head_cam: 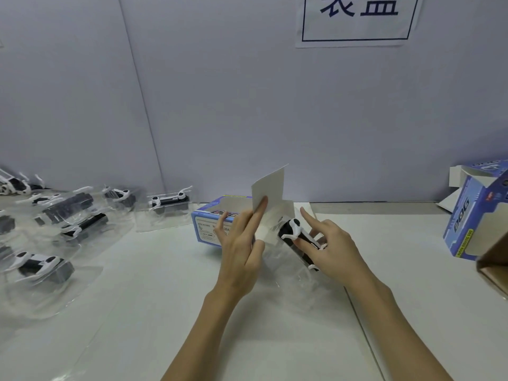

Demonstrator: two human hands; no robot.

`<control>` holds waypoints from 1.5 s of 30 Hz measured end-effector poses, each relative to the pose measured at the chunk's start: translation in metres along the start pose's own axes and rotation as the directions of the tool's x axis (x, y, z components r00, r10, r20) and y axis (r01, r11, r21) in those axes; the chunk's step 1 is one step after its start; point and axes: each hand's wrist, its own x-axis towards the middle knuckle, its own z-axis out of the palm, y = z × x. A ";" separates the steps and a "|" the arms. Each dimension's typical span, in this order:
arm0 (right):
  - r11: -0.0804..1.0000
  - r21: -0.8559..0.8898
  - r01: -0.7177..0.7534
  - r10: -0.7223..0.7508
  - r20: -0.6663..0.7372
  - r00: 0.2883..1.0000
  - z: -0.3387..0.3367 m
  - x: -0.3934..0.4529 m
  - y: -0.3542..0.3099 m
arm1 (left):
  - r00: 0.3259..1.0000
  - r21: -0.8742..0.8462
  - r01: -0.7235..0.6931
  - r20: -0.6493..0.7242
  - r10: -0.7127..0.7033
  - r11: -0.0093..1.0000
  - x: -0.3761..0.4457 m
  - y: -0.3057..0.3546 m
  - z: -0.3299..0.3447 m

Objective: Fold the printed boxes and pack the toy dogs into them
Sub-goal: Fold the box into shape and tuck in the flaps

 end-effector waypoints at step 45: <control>0.837 0.545 -0.060 0.230 -0.251 0.940 -0.002 0.000 -0.019 | 0.993 -0.301 -0.048 -0.119 0.012 0.952 -0.002 0.024 0.015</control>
